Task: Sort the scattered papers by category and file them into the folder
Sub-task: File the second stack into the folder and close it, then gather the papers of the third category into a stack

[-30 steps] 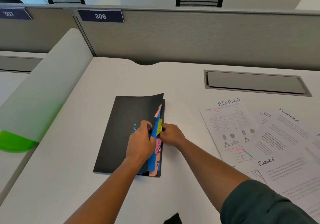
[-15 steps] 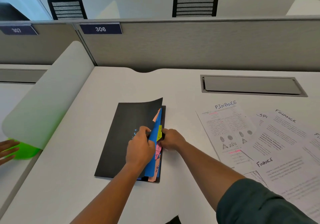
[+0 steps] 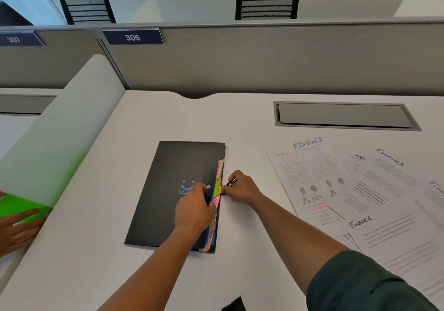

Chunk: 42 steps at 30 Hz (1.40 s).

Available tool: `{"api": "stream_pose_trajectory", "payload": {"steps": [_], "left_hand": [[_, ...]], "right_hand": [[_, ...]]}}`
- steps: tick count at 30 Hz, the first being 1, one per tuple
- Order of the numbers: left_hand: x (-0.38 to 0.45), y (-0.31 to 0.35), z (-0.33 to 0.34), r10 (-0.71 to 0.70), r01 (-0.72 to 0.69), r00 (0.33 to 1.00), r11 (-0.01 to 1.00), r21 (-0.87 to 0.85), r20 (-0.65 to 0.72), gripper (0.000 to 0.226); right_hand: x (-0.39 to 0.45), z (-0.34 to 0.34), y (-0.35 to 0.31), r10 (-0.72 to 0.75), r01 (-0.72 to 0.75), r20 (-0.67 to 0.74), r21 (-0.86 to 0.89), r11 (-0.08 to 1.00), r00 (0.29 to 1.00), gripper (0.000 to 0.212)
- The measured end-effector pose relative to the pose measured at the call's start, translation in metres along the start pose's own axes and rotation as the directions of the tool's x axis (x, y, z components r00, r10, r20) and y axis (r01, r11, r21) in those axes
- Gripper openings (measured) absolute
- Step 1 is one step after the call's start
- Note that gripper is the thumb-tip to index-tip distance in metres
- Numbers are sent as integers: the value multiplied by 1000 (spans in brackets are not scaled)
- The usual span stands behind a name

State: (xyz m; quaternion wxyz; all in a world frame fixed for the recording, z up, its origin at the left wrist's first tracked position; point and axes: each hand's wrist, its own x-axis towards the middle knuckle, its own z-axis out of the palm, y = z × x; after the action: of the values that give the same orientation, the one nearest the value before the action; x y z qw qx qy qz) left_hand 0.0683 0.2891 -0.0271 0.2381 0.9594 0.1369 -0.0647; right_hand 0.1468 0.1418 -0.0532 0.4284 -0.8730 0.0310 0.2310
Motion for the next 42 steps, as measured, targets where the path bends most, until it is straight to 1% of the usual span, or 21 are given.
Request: {"api": "stream_pose_trajectory", "payload": {"steps": [2,5,8,11,14,19,21,23,25,26,28,32,34,35,36,37,38,39,42], "left_hand": [[-2,3,5,-6,7,1000,1000,28,-22,23],[-4,11,9,29,-30,996,999,-15,-82,14],[-4,27,13,47,-54,995,996,-74,-84,12],[-6,48,18,47,-55,997,987,-150,-60,17],[-11,70,26,41,-44,999,980,-193,-23,15],[-20,102,46,61,-46,997,963,-266,49,15],[-22,114,54,50,-18,994,947,-319,93,16],[-23,126,63,12,70,982,902,-427,188,20],[-23,136,73,-57,252,938,787,-563,341,29],[-22,141,77,-87,338,909,724,-601,408,34],[-23,149,84,-125,430,875,644,-632,468,42],[-27,164,97,-183,481,862,587,-651,472,50],[-27,172,104,-193,502,852,570,-650,487,49],[-27,177,107,-198,515,844,559,-650,498,46],[-27,181,110,-202,527,837,548,-650,508,35],[-28,185,112,-207,536,832,536,-652,514,19],[-29,188,115,-214,544,828,526,-653,518,9],[-29,191,118,-220,545,829,524,-654,514,6],[-30,200,124,-210,501,856,556,-663,472,11]], "right_hand": [[-7,-6,2,12,-14,27,69,998,1000,43],[-19,-18,9,35,-41,46,140,989,998,56],[-32,-35,20,52,-53,10,157,986,999,50],[-47,-59,34,71,-61,-43,206,977,997,42],[-64,-87,53,99,-71,-98,260,963,990,34],[-96,-131,91,161,-108,-162,295,949,973,31],[-106,-147,105,181,-121,-194,285,951,964,31],[-114,-161,120,198,-138,-237,249,959,951,31],[-121,-172,133,205,-160,-279,174,972,938,32],[-123,-177,140,201,-170,-292,131,977,935,34],[-126,-185,151,190,-185,-301,46,982,935,41],[-130,-195,169,188,-223,-288,-92,971,939,48],[-130,-196,177,185,-226,-261,-137,964,947,51],[-130,-196,180,181,-224,-245,-161,961,953,53],[-129,-195,183,178,-223,-231,-184,957,956,53],[-129,-195,185,174,-221,-223,-205,954,959,54],[-128,-195,187,166,-215,-220,-225,950,961,54],[-127,-196,189,155,-208,-220,-245,947,963,54],[-124,-202,193,123,-182,-218,-276,944,968,56]]}}
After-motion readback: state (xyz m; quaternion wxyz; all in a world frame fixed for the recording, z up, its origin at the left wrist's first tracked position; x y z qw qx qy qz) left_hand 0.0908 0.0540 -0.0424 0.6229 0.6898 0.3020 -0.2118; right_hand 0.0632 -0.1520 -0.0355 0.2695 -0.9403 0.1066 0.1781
